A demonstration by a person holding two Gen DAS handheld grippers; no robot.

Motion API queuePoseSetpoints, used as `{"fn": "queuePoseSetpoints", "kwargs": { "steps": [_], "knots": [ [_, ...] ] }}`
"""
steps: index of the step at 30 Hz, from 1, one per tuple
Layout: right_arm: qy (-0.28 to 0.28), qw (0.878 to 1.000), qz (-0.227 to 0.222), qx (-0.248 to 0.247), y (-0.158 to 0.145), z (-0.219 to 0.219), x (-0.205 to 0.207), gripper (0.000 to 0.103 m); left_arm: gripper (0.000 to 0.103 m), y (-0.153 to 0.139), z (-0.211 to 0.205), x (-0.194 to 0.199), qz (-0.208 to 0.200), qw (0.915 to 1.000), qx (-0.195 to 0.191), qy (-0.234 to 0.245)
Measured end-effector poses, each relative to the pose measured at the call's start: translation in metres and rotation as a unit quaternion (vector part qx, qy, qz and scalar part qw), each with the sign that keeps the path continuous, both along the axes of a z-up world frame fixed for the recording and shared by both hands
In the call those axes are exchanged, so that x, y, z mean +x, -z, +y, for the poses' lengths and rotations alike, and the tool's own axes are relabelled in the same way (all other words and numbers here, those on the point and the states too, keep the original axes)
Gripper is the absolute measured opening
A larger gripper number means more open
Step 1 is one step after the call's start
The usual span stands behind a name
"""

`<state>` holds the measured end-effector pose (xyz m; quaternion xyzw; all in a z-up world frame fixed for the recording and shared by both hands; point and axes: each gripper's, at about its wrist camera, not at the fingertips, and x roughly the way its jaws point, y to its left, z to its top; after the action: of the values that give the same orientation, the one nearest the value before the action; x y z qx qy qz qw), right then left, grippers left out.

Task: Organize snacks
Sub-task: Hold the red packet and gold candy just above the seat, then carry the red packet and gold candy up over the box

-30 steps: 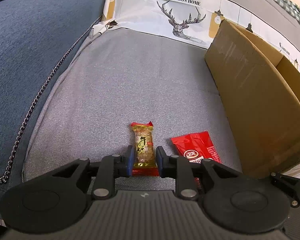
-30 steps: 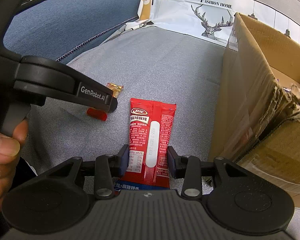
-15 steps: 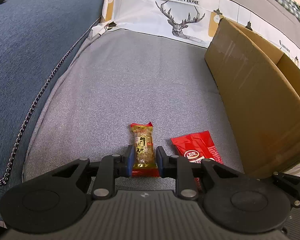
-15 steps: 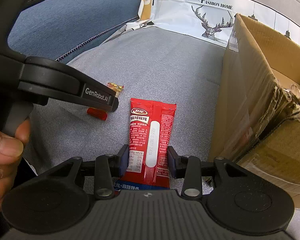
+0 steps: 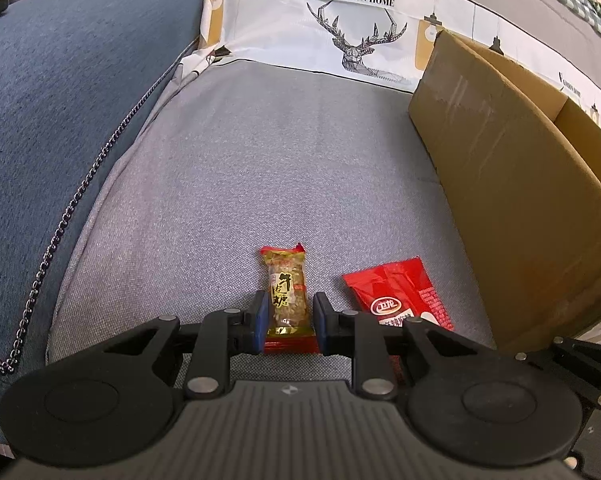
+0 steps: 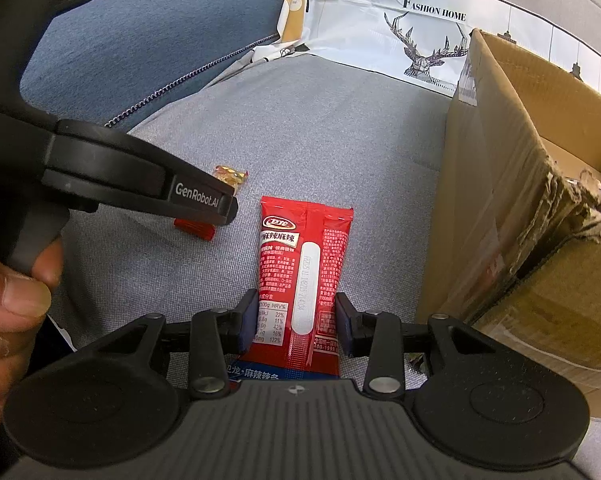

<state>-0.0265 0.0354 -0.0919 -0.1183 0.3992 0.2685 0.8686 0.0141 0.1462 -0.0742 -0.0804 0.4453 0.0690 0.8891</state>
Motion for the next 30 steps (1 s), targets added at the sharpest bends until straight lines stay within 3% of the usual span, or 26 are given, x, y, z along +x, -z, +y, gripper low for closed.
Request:
{"fn": "queuePoseSetpoints", "kwargs": {
  "steps": [10,15,20,24,30],
  "knots": [
    [0.002,1.000,-0.007,0.008,-0.004,0.000,-0.003,0.040,0.019,-0.006,0.000,-0.005,-0.018,0.9998,0.007,-0.001],
    [0.000,0.999,-0.024,0.026,-0.017,-0.004,-0.008,0.039,0.018,-0.020,0.008,-0.017,-0.055,0.9982,-0.008,-0.025],
    [-0.002,0.997,-0.043,0.061,-0.036,-0.013,-0.013,0.039,0.018,-0.033,0.022,-0.030,-0.060,0.9950,-0.044,-0.066],
    [-0.004,0.993,-0.063,0.098,-0.055,-0.026,-0.014,0.039,0.018,-0.043,0.017,-0.032,-0.038,0.9954,-0.029,-0.083],
    [-0.003,0.985,-0.093,0.144,-0.078,-0.043,-0.015,0.039,0.019,-0.064,0.003,-0.037,-0.048,0.9965,-0.009,-0.068]
  ]
}}
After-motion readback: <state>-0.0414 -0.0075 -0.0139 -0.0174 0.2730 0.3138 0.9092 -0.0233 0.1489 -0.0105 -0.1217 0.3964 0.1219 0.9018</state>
